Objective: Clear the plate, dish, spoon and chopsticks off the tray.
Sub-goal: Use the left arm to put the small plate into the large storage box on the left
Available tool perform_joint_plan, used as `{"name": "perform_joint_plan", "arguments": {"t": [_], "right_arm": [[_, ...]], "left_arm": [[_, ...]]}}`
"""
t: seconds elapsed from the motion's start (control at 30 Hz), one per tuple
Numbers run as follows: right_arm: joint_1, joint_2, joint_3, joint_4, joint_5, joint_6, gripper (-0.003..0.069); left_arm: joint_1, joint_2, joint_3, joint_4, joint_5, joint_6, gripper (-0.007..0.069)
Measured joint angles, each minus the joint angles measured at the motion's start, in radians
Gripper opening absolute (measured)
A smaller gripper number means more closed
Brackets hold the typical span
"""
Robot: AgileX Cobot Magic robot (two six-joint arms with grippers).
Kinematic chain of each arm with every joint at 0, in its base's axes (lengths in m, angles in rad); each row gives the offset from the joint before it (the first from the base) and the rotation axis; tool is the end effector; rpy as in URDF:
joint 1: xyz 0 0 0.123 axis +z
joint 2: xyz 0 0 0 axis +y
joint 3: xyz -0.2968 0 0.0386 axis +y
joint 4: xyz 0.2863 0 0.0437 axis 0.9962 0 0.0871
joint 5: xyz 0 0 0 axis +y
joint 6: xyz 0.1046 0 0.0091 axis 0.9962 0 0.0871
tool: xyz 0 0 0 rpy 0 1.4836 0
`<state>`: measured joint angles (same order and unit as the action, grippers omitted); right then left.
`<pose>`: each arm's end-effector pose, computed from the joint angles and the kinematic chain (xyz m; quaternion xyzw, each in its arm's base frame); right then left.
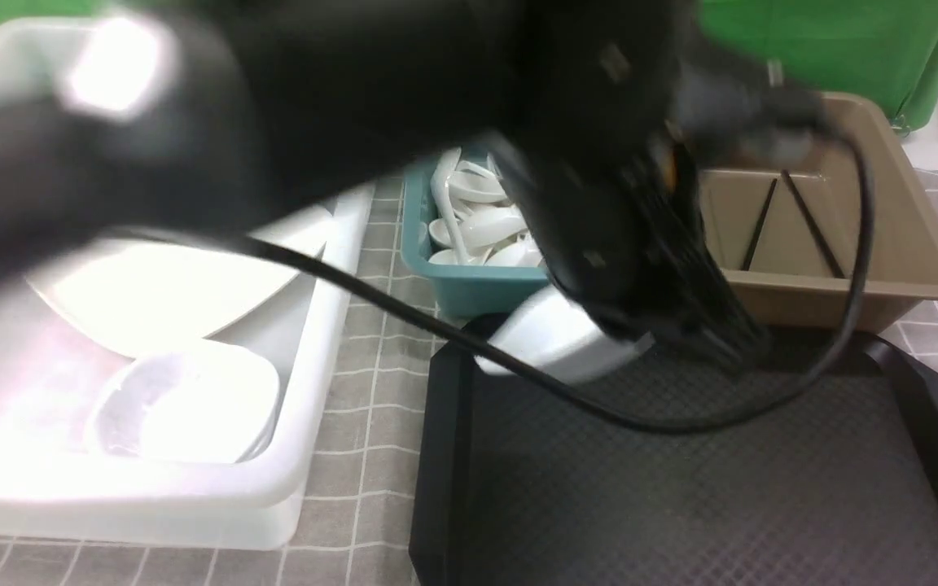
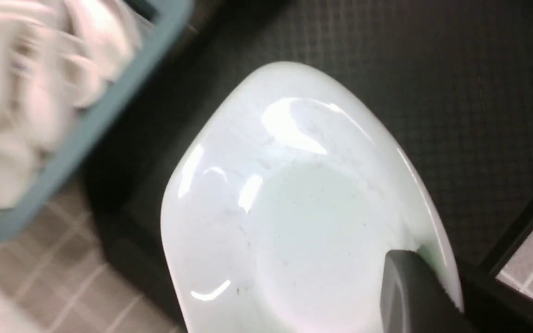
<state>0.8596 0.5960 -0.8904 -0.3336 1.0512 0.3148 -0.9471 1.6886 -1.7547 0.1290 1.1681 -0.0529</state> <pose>0.0995 0.0697 0.3859 -0.2499 0.8519 0.1000 0.4493 0.2503 -0.3266 0.3873 0.4221 0.8618 -0.0752 0.2710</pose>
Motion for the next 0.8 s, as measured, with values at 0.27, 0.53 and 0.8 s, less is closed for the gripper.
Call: {"name": "perform_joint_plan", "arguments": {"t": [0.27, 0.53, 0.8], "right_arm": [[0.0, 0.002, 0.0, 0.021, -0.14, 0.007, 0.002], [0.0, 0.002, 0.0, 0.023, -0.234, 0.008, 0.002], [0.0, 0.002, 0.0, 0.027, -0.259, 0.008, 0.0021]], "left_arm": [[0.074, -0.266, 0.143, 0.203, 0.042, -0.034, 0.0029], [0.411, -0.444, 0.549, 0.194, -0.099, -0.029, 0.0029], [0.517, -0.335, 0.745, 0.12, -0.318, 0.12, 0.0029]]}}
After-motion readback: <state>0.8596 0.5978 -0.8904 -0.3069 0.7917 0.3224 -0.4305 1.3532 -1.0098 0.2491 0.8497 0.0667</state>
